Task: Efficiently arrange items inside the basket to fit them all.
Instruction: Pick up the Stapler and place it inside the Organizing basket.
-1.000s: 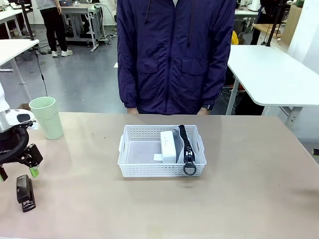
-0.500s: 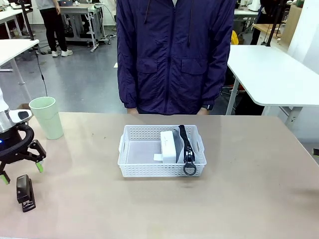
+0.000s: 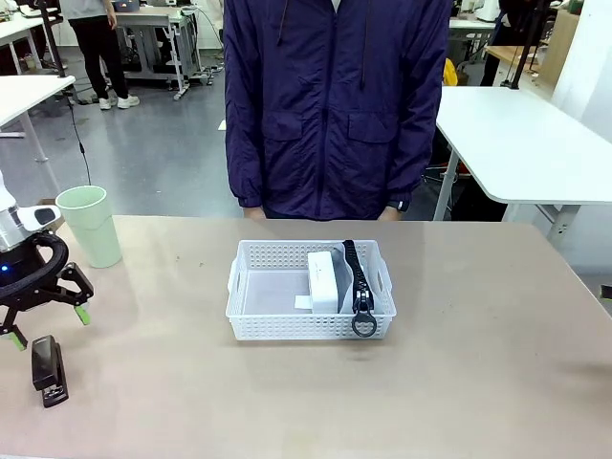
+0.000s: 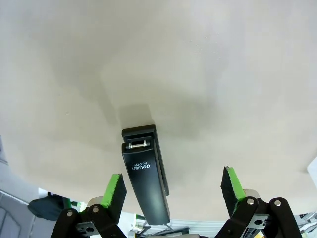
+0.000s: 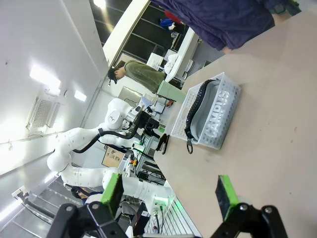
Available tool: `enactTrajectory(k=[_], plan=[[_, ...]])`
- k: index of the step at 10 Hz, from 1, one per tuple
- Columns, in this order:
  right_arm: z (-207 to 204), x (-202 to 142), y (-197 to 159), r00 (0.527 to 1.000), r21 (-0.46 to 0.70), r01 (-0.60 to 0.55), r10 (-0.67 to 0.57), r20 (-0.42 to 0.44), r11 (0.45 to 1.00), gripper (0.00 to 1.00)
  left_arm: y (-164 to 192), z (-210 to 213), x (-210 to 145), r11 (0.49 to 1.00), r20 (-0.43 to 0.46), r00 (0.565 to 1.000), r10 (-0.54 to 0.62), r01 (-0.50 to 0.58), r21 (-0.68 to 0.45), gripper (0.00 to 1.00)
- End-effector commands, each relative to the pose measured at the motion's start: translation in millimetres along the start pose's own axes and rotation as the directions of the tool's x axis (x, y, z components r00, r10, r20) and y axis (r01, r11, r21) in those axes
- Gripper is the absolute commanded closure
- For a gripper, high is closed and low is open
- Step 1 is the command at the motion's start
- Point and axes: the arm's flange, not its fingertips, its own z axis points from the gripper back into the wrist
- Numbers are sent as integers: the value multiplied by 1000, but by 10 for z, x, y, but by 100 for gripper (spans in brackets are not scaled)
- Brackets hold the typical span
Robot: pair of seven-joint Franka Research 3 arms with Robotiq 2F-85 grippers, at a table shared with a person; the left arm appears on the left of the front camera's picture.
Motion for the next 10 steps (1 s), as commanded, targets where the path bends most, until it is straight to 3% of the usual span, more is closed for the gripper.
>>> enactTrajectory(k=[1,3,4,10], plan=[[-7,10,46,1000,12,5,-5,12,1000,0,55,-27,-5,996,0,1000,-16,16,83,0],[-7,10,46,1000,12,5,-5,12,1000,0,175,-118,-22,985,-18,1000,16,-13,172,0],[-7,10,46,1000,12,5,-5,12,1000,0,202,-153,-41,986,-9,998,59,-57,156,0],[-7,10,46,1000,12,5,-5,12,1000,0,123,-444,-85,995,-83,996,-23,31,97,0]])
